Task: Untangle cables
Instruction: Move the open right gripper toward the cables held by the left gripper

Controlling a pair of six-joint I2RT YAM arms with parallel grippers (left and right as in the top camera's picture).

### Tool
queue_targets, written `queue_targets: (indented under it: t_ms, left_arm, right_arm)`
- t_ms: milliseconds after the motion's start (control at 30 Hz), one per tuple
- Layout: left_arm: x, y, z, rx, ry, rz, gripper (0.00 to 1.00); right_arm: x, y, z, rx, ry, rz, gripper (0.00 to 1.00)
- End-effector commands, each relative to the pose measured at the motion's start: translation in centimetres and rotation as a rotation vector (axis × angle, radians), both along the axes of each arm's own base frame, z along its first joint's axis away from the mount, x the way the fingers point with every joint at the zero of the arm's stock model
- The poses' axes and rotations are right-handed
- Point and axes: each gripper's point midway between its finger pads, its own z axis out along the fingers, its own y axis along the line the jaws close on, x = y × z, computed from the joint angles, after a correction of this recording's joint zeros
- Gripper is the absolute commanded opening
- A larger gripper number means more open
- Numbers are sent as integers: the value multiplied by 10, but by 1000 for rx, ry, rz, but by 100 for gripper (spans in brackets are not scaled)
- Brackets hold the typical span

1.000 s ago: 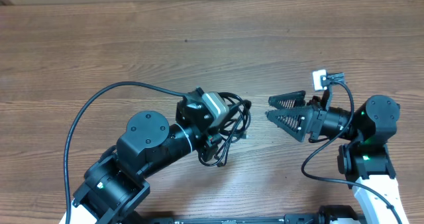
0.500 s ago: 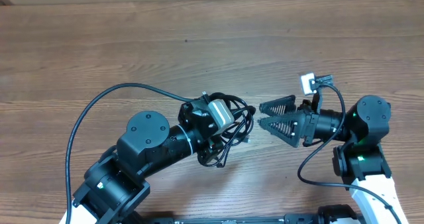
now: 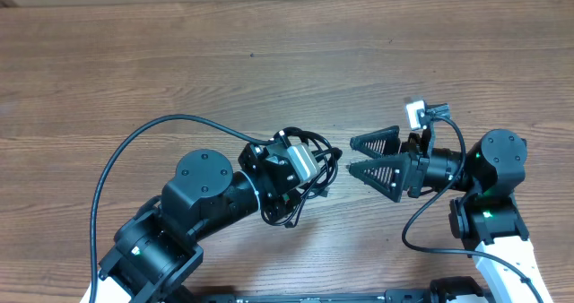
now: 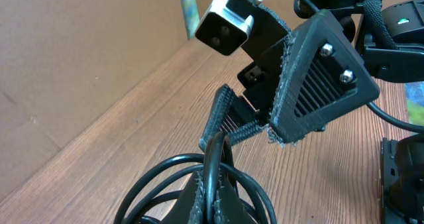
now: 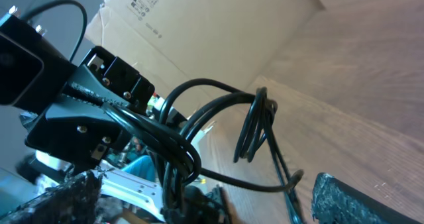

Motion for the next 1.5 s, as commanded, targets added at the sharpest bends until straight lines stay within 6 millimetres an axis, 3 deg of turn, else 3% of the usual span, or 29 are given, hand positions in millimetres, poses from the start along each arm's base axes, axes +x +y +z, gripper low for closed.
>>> queue_targets:
  t_ms: [0, 100, 267, 467, 633, 933, 1000, 1100, 1167, 1233, 1467]
  left_arm:
    - [-6, 0, 17, -24, -50, -36, 4]
    - [-11, -4, 18, -34, -43, -75, 4]
    - [-24, -15, 14, -45, -10, -176, 4]
    - [-25, -28, -1, -29, 47, -240, 4]
    - [-30, -38, 1, -62, 79, -310, 4]
    - [-29, -39, 4, -116, 175, -277, 4]
    - [-28, -39, 4, -126, 204, -265, 4]
    - [-25, -38, 4, -137, 233, -238, 4]
    - [-22, -38, 3, -141, 245, -218, 4]
    - [-20, -37, 3, -147, 258, -198, 4]
    - [-17, -36, 2, -178, 333, -158, 4]
  right_arm:
    - [2, 1, 8, -25, -155, -11, 95]
    - [3, 0, 8, -38, -215, -15, 88]
    - [5, 0, 8, -56, -290, -29, 88]
    - [4, 0, 8, -87, -431, -24, 87]
    - [4, 0, 8, -116, -564, -25, 76]
    - [6, 0, 8, -148, -696, -37, 42]
    - [6, 0, 9, -148, -702, -36, 45]
    - [6, 0, 9, -148, -701, -35, 58]
    - [6, 0, 9, -147, -701, -34, 76]
    - [6, 0, 9, -147, -701, -34, 86]
    - [6, -1, 9, -150, -717, -36, 96]
